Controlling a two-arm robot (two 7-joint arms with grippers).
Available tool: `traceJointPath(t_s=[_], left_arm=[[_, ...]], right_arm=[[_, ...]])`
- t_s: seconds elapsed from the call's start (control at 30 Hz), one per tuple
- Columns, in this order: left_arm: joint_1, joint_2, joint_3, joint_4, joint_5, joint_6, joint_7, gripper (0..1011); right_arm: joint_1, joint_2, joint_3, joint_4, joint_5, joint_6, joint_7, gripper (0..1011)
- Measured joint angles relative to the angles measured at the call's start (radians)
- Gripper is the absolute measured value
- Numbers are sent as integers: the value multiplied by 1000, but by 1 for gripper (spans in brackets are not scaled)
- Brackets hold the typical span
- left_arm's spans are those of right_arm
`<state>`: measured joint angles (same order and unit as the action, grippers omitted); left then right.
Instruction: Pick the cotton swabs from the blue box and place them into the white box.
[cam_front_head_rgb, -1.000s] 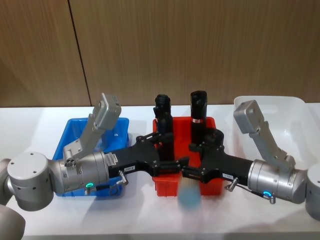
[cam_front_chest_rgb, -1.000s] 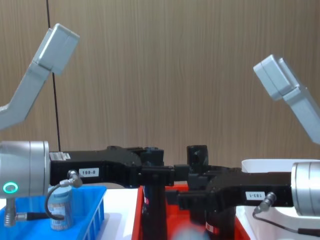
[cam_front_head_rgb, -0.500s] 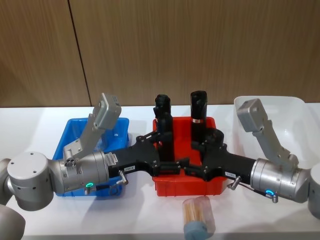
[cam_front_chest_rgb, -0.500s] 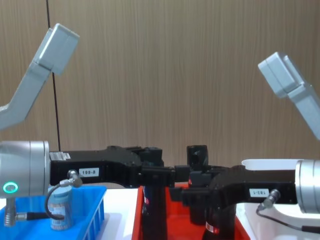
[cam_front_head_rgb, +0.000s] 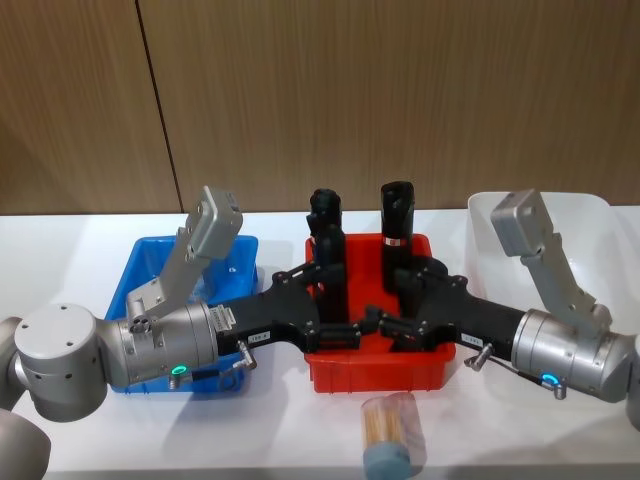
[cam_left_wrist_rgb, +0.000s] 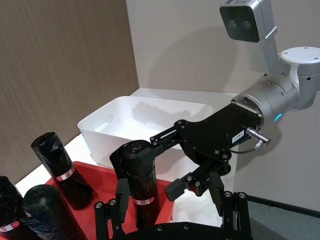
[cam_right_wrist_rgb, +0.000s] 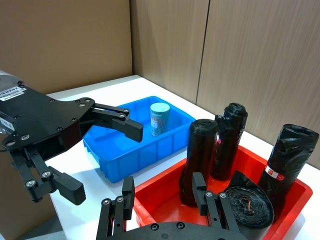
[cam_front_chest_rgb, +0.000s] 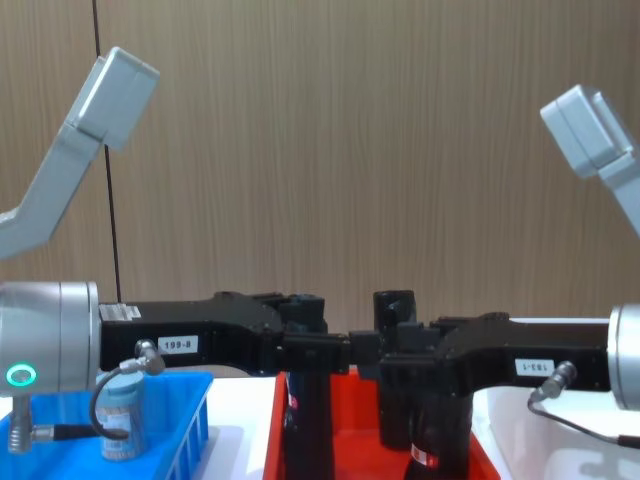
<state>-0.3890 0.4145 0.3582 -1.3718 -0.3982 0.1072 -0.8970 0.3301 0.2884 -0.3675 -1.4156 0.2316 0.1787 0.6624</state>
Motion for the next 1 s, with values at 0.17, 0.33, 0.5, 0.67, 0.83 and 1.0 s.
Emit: traceJointPath(t_s=[0.17,0.33,0.5,0.67,0.83,1.0], left_arm=[[0,0,0,0,0,0,0,1004],[0,0,0,0,0,0,0,1004],[0,0,0,0,0,0,1,1004],[3,-1,2,-6,4,-1,23,1004],[11,-2,7,-19,14,-6,67,1004],[23,-5,14,-38,29,-14,134,1004]], right_arm=[[-2,3,2,-4,4,-3,-6,720],[-3,5,3,-7,6,-5,-10,720],[-4,6,4,-9,6,-5,-12,720],[-18,7,9,-22,8,-11,-35,720],[-42,11,20,-47,13,-21,-78,720],[-82,16,35,-87,17,-37,-145,720]])
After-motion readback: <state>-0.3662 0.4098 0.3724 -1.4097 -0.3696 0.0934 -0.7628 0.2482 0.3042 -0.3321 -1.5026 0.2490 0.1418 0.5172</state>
